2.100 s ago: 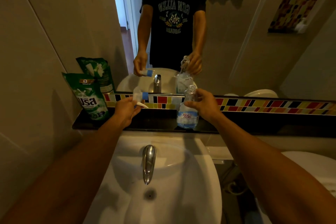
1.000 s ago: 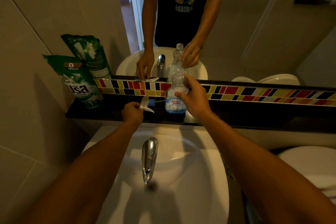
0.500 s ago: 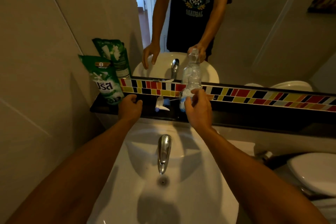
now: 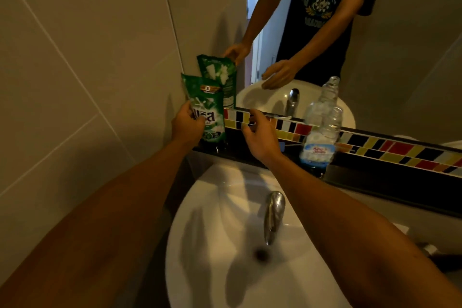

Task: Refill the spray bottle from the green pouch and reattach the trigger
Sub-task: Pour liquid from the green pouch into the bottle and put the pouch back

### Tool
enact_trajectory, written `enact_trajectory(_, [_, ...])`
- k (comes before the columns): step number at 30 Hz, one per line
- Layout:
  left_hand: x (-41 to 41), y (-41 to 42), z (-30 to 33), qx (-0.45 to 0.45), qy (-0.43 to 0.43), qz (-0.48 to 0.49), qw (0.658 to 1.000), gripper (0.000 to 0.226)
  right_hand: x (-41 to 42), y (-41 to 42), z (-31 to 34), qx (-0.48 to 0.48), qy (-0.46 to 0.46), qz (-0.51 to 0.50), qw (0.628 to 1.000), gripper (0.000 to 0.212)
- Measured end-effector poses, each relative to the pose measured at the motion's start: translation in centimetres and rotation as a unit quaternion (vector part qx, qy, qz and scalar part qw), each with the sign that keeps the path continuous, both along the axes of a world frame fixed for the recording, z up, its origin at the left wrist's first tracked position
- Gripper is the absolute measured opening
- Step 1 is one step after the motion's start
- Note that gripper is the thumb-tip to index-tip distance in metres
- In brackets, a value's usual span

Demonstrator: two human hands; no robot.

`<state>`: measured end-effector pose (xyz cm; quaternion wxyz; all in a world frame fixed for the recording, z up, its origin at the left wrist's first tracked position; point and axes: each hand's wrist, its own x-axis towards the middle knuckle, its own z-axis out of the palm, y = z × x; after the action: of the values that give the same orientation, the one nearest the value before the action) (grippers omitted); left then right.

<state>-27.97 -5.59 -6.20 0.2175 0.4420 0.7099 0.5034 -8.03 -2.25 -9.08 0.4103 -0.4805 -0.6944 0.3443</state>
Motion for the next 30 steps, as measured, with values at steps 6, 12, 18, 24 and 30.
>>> enact_trajectory(6, [-2.6,2.8,1.3,0.029,-0.044,-0.003,0.999,0.052,-4.4,2.9,-0.3,-0.071,0.017,0.020,0.997,0.039])
enact_trajectory(12, [-5.0,6.0,1.7,0.024,-0.093,-0.005,0.995,0.057,-7.3,5.2,-2.6,-0.105,-0.003,0.032,0.994,0.038])
enact_trajectory(18, [-6.4,7.0,1.1,0.011,-0.042,-0.033,0.998,0.055,-9.6,6.7,-4.3,-0.114,0.015,-0.004,0.993,0.026])
enact_trajectory(24, [-6.1,6.3,0.6,0.018,0.005,-0.029,0.999,0.060,-10.0,6.3,-5.4,-0.077,0.080,-0.034,0.993,0.017])
enact_trajectory(30, [-4.8,5.5,-0.1,0.074,-0.063,-0.039,0.995,0.057,-8.9,5.3,-6.1,-0.071,0.096,-0.062,0.991,0.016])
